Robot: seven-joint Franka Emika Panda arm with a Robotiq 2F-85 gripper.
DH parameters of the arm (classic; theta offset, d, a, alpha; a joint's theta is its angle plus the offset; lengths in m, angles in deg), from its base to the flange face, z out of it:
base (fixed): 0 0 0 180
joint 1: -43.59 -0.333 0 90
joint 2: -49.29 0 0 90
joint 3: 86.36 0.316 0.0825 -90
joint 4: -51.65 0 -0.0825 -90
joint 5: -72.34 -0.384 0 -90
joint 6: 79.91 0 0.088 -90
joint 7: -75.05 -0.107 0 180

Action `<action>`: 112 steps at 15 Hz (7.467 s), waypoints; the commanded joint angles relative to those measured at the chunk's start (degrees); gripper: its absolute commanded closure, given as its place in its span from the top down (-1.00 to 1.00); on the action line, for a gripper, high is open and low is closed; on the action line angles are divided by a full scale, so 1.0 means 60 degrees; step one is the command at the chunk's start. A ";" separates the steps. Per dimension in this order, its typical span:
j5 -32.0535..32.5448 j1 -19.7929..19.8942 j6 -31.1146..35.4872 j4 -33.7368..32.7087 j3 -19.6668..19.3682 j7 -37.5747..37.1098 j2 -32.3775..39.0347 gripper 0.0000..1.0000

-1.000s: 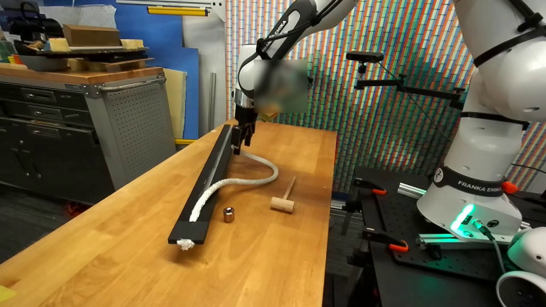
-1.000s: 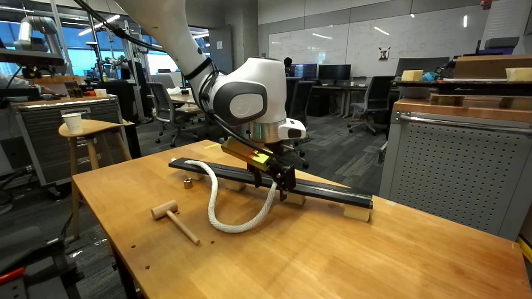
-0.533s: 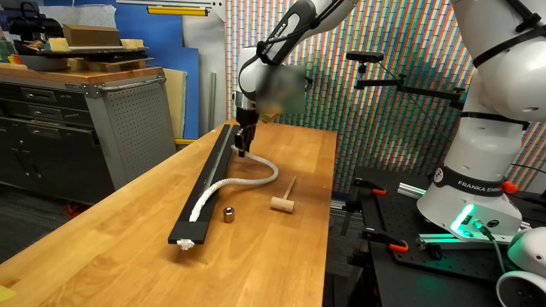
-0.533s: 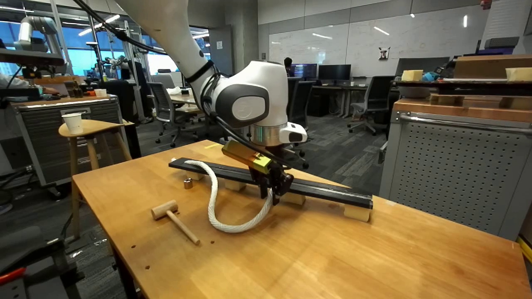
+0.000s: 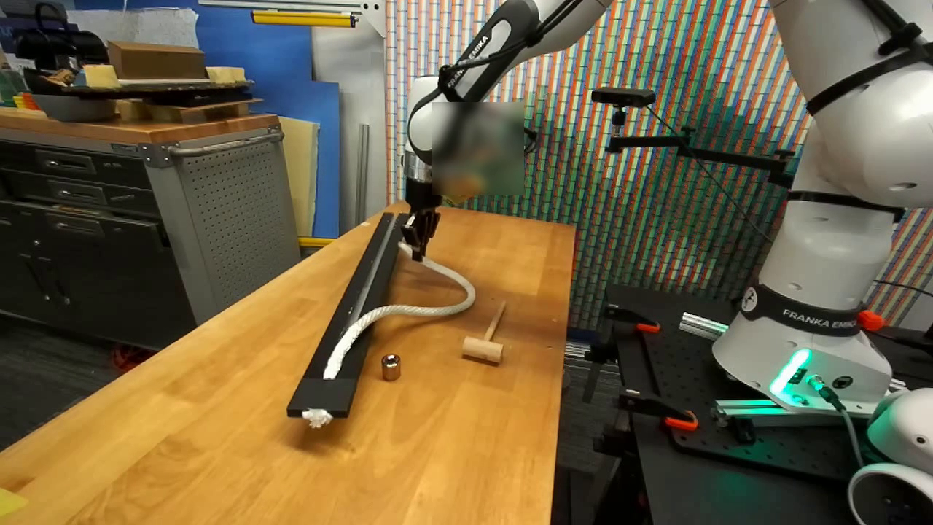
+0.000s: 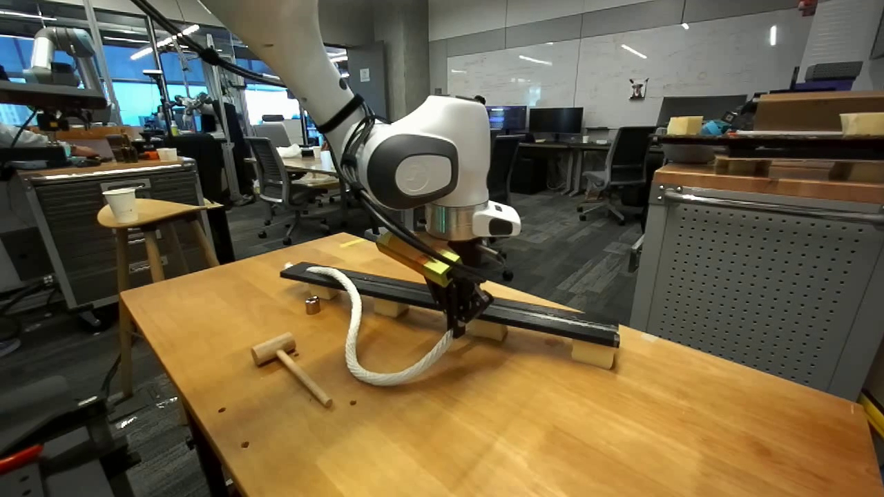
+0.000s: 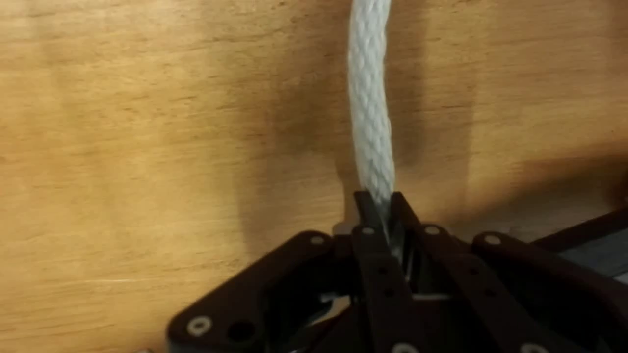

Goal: Lay the rope on top of the black board

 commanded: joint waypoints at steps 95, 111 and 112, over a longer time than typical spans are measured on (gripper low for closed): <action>-0.0014 -0.0924 -0.2571 -0.3700 -0.0682 -0.9212 -0.0505 1.00; -0.0730 -0.1071 -0.3798 -0.0495 -0.0257 -0.4080 -0.3053 1.00; -0.0731 -0.1070 -0.3798 -0.0468 -0.0256 -0.4054 -0.3071 1.00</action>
